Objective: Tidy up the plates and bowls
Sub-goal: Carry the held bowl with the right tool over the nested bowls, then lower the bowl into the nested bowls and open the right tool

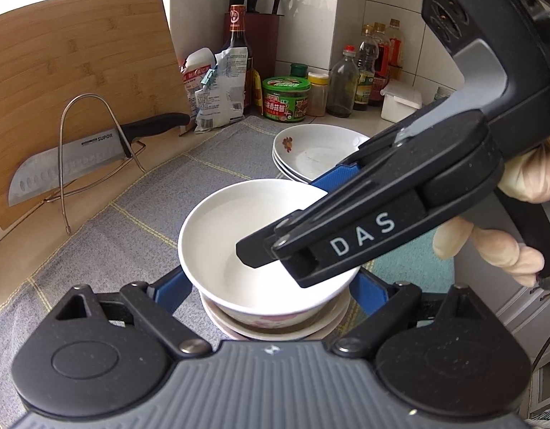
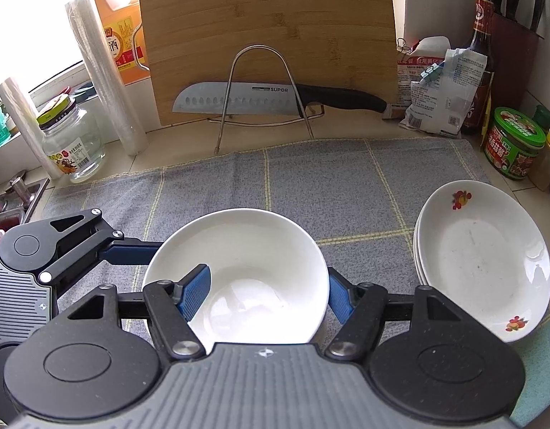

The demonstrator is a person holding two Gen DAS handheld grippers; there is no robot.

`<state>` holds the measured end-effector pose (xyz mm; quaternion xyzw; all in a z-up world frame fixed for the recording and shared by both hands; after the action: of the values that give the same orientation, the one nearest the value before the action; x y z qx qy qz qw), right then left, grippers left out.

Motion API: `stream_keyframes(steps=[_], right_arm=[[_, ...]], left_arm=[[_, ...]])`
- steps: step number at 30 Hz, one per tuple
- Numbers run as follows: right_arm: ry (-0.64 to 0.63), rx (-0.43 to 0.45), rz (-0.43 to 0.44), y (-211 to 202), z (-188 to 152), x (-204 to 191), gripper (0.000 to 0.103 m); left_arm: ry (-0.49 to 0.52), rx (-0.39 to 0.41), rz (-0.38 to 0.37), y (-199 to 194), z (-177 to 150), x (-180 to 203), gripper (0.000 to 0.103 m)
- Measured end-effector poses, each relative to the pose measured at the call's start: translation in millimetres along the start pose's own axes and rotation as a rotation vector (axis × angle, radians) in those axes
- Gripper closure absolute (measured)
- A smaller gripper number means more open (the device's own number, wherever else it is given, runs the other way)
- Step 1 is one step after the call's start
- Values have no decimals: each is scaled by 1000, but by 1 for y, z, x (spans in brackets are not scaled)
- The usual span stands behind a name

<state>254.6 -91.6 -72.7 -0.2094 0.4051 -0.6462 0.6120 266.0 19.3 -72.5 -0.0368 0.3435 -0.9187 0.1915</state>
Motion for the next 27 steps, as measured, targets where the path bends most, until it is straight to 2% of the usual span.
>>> stream_keyframes(steps=[10, 14, 20, 27], right_arm=[[3, -6, -5, 2, -1, 1, 29], [6, -17, 11, 5, -5, 2, 20], [-21, -14, 13, 4, -10, -4, 8], [-19, 16, -19, -1, -22, -3, 3]], left_arm=[[-2, -5, -12, 4, -2, 2, 9], [-5, -5, -30, 5, -4, 2, 8], [29, 4, -13, -6, -7, 5, 5], [-5, -34, -3, -22, -27, 1, 4]])
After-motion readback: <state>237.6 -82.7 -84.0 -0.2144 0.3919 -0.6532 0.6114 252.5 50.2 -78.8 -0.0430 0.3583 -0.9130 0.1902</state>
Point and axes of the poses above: each gripper's, at about its wrist camera, not at the fingertips, and y roughly the way its jaws point, x to its right, z to its top, the point moved 3 cm from there along y, roughly the way its jaws point, and after that the axes turned 10 degrees about y, right-handed, at the moved point
